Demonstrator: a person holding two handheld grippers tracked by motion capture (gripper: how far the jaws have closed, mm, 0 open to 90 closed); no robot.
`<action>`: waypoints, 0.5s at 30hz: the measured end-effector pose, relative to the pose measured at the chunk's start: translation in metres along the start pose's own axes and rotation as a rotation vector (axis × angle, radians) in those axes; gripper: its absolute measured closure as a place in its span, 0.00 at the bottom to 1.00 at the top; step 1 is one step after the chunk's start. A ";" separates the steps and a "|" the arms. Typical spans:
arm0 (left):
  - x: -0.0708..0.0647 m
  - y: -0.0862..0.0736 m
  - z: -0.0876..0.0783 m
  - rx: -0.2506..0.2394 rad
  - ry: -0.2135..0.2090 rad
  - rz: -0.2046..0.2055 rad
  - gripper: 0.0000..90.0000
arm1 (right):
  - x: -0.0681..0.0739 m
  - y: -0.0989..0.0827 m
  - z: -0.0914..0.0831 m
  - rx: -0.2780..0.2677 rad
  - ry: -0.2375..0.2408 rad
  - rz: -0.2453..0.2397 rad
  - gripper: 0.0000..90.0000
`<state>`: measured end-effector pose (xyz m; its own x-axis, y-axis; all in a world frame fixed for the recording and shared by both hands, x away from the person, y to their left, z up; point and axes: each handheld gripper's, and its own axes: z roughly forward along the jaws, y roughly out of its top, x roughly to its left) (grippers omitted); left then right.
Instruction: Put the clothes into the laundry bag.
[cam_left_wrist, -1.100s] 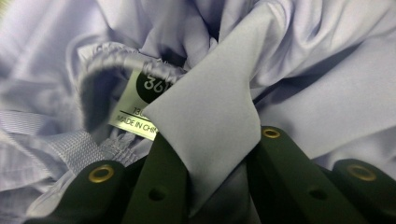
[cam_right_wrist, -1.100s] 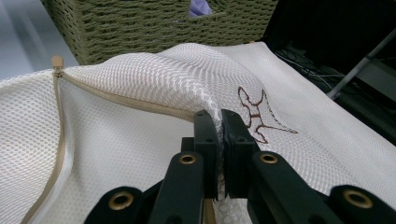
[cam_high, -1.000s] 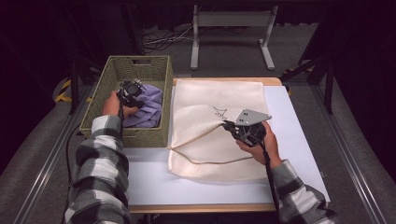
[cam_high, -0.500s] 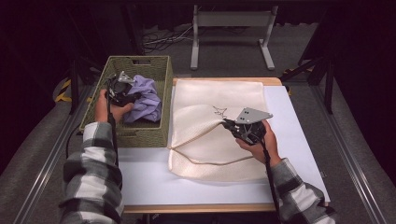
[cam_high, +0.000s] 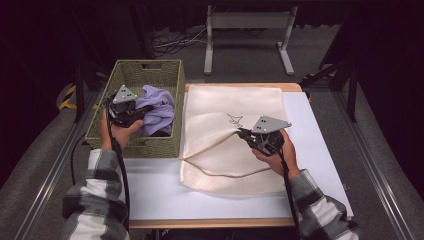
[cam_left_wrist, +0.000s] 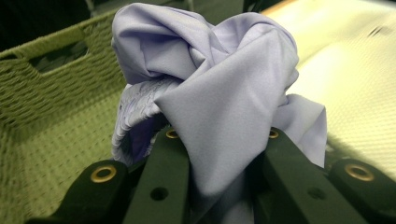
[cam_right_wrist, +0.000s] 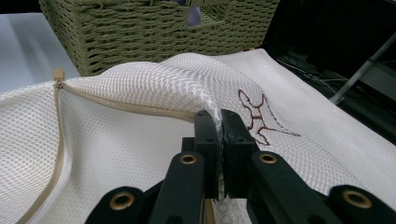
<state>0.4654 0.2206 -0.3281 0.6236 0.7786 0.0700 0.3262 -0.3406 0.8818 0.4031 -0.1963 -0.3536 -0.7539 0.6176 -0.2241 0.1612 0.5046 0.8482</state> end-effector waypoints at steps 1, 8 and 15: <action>0.000 -0.001 -0.003 -0.027 -0.005 -0.012 0.92 | 0.000 0.000 0.000 0.001 0.000 0.001 0.96; -0.007 -0.009 -0.016 -0.119 -0.046 -0.051 0.92 | 0.001 0.000 0.000 0.001 -0.001 0.000 0.96; -0.023 -0.007 -0.038 -0.242 -0.113 -0.076 0.92 | 0.000 0.000 0.002 -0.006 -0.011 -0.003 0.97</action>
<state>0.4214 0.2256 -0.3183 0.6839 0.7284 -0.0411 0.2042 -0.1370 0.9693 0.4043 -0.1946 -0.3545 -0.7476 0.6224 -0.2317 0.1548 0.5026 0.8506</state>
